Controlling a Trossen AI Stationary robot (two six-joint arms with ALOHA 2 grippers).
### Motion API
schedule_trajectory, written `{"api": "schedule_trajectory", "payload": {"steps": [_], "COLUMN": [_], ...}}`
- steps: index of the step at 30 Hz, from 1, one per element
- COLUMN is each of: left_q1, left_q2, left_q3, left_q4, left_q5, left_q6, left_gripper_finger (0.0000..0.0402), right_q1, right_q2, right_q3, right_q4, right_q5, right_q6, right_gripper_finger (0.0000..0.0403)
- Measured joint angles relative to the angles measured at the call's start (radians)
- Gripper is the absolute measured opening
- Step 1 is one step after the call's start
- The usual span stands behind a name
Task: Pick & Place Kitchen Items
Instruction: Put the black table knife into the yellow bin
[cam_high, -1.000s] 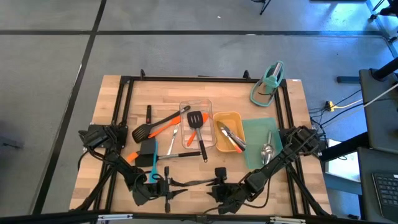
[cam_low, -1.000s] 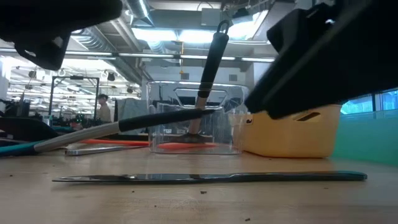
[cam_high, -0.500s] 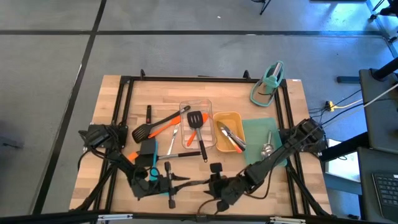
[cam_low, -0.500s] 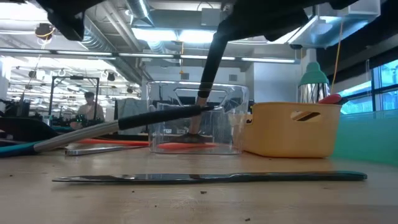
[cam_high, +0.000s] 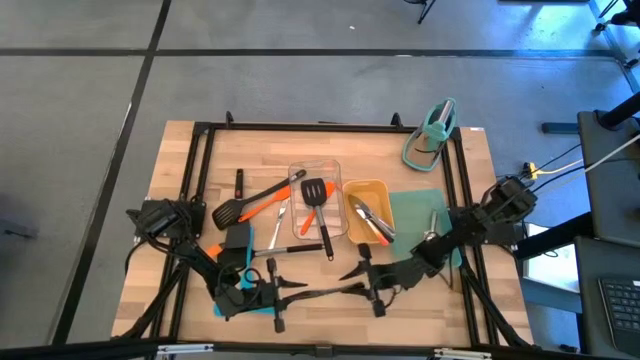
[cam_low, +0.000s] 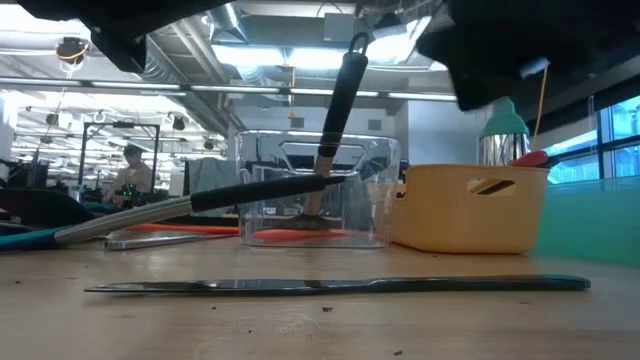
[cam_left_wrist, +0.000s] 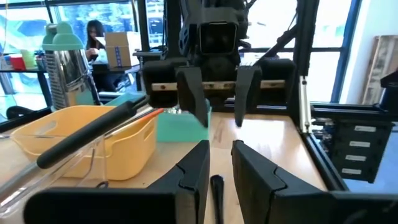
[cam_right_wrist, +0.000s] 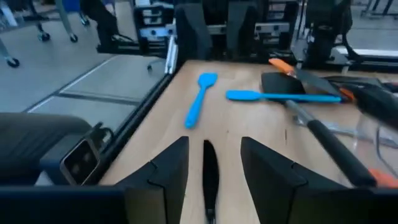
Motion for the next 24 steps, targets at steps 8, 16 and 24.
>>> {"api": "schedule_trajectory", "payload": {"steps": [8, 16, 24], "left_q1": [0.010, 0.035, 0.038], "left_q2": [0.000, 0.000, 0.000], "left_q3": [0.000, 0.000, 0.000], "left_q4": [-0.001, -0.002, -0.030], "left_q5": [0.004, 0.038, 0.050], "left_q6": [0.010, 0.002, -0.024], "left_gripper_finger": [0.0063, 0.0063, 0.0063], "right_q1": [0.005, 0.016, 0.017], "right_q2": [-0.003, -0.003, 0.047], "right_q3": [-0.079, -0.045, -0.003], "right_q4": [0.011, -0.083, -0.141], "right_q5": [0.002, 0.000, 0.030], "right_q6": [0.149, 0.169, 0.206], "right_gripper_finger": [0.0151, 0.0151, 0.0151]}}
